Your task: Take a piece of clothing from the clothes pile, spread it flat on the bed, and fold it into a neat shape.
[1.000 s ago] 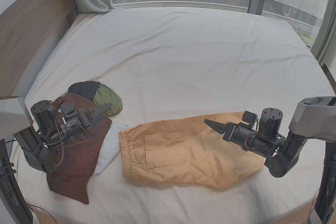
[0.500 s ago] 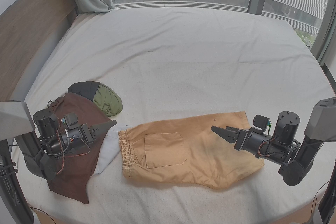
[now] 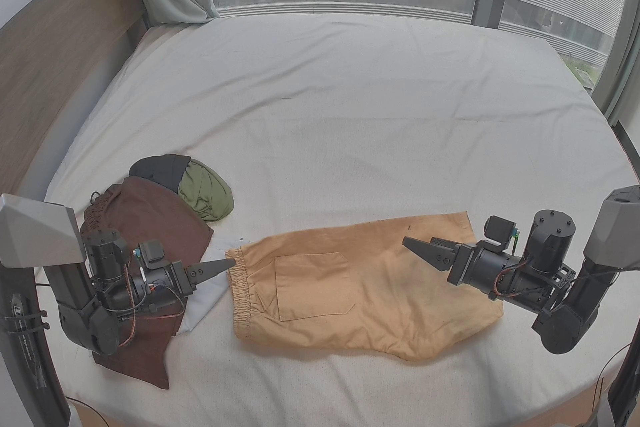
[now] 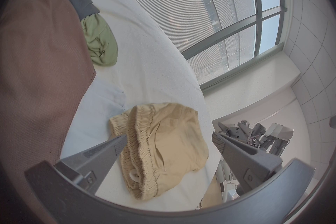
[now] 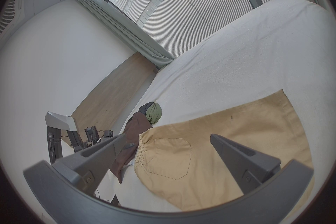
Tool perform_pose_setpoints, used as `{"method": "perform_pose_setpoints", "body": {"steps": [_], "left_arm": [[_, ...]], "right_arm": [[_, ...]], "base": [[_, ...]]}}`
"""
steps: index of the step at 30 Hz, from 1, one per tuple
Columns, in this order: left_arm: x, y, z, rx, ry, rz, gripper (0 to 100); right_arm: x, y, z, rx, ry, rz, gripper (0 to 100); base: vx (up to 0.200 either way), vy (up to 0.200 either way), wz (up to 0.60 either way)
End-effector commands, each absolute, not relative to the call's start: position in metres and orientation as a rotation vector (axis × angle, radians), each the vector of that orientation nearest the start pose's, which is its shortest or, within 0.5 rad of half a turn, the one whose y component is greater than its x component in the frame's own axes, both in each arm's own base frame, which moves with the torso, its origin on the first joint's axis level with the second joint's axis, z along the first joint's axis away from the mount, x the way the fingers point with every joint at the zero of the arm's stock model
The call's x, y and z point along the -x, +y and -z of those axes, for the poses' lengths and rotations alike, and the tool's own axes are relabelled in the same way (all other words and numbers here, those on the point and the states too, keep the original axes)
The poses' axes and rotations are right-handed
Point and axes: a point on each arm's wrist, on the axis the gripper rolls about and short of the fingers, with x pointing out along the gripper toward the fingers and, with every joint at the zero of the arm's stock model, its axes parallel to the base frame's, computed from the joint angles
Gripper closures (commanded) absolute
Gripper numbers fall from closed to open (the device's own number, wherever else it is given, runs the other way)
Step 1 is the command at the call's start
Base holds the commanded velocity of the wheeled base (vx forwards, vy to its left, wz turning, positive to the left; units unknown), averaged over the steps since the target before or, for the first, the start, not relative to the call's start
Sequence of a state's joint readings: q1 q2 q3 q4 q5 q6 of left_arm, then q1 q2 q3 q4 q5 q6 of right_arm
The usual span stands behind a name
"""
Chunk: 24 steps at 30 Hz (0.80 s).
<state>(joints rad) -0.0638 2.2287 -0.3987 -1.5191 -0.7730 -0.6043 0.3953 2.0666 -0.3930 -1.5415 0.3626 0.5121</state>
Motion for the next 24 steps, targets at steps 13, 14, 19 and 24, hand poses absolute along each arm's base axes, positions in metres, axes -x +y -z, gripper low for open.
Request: {"method": "perform_pose_setpoints", "body": {"steps": [13,14,19,24], "left_arm": [[-0.307,-0.048,0.051,0.614,0.693,0.674,0],[-0.307,-0.048,0.051,0.614,0.693,0.674,0],[-0.309,-0.052,0.055,0.618,0.702,0.674,0],[-0.313,-0.06,0.053,0.667,0.712,0.674,0]], "right_arm": [[-0.276,0.123,-0.071,-0.486,0.314,-0.708,0],[-0.276,0.123,-0.071,-0.486,0.314,-0.708,0],[-0.275,0.125,-0.071,-0.486,0.317,-0.714,0],[-0.275,0.125,-0.07,-0.485,0.322,-0.714,0]], "base": [[0.0,0.0,0.0],[0.0,0.0,0.0],[0.0,0.0,0.0],[0.0,0.0,0.0]]}}
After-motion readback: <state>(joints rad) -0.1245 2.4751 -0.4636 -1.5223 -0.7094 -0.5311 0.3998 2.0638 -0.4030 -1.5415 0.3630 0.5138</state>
